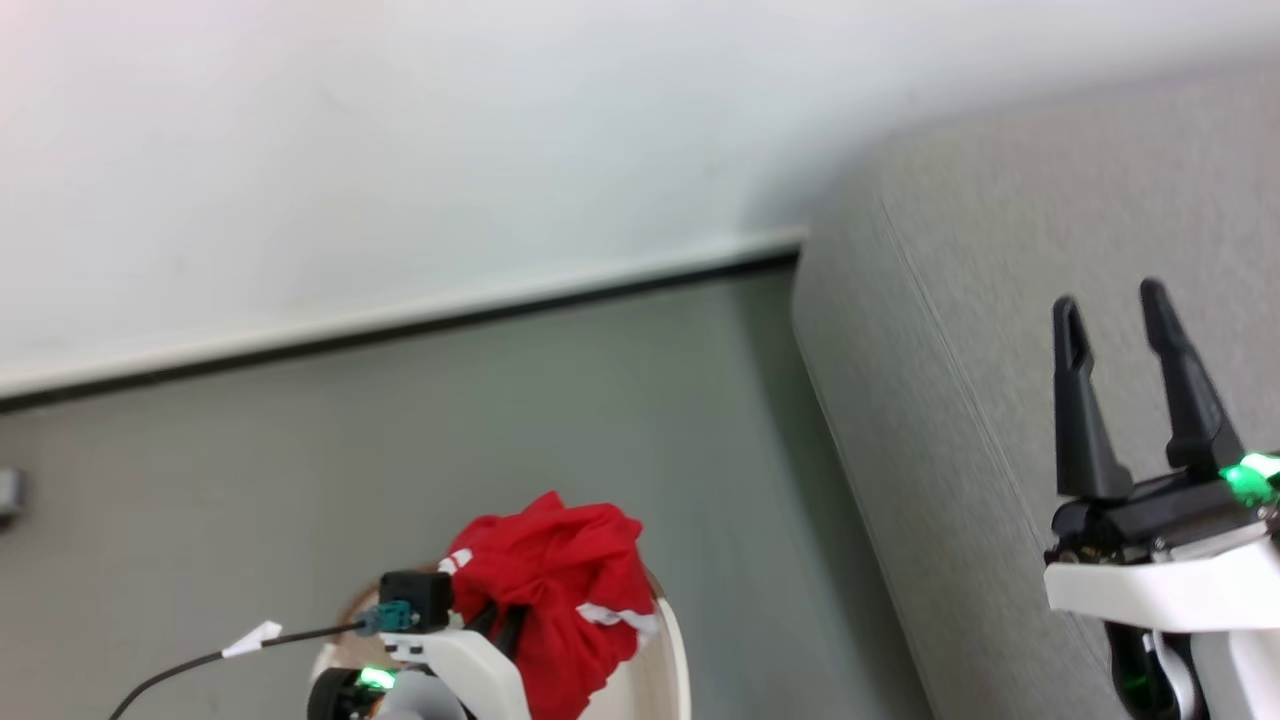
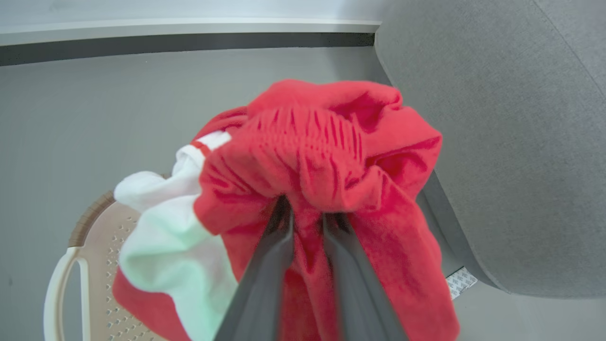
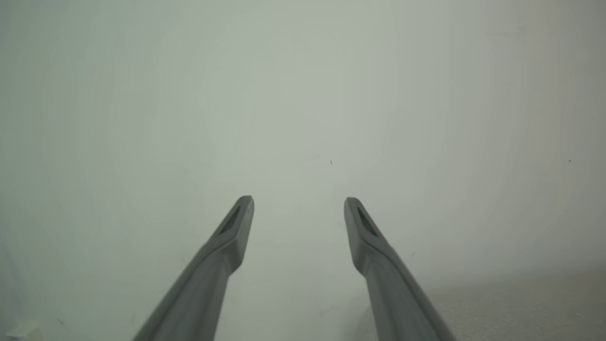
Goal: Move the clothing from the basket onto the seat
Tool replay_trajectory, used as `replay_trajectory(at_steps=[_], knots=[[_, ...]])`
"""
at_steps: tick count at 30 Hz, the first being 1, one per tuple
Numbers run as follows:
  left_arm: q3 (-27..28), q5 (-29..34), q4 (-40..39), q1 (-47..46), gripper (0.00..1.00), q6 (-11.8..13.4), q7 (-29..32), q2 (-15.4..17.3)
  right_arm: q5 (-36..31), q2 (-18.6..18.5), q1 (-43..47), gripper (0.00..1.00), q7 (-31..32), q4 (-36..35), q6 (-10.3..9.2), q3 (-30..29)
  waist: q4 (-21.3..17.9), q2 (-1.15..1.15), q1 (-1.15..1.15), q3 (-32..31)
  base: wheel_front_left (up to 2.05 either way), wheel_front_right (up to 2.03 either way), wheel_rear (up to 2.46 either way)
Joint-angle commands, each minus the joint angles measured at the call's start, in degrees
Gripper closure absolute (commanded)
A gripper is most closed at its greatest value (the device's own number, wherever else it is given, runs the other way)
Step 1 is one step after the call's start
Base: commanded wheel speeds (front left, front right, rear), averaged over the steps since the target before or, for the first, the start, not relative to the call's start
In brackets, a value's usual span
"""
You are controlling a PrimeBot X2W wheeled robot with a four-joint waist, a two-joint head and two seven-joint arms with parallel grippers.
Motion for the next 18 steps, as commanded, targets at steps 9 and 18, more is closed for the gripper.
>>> replay_trajectory(at_steps=[9, 18], knots=[[-4.1, -4.1, -9.9, 2.2, 1.0, -0.2, -2.4, 2.4, -0.3, -0.6, 5.3, 0.0, 0.0, 1.3, -0.12, 0.0, 6.4, 0.0, 0.01, -10.0, 0.0, 0.0, 0.0], [-3.1, -3.6, -25.1, 2.6, 1.0, 1.5, -2.7, 5.5, -0.4, -0.6, 8.4, 0.0, 0.0, 1.9, -0.12, 0.2, 8.1, 0.0, 0.01, -12.7, 0.0, 0.0, 0.0]])
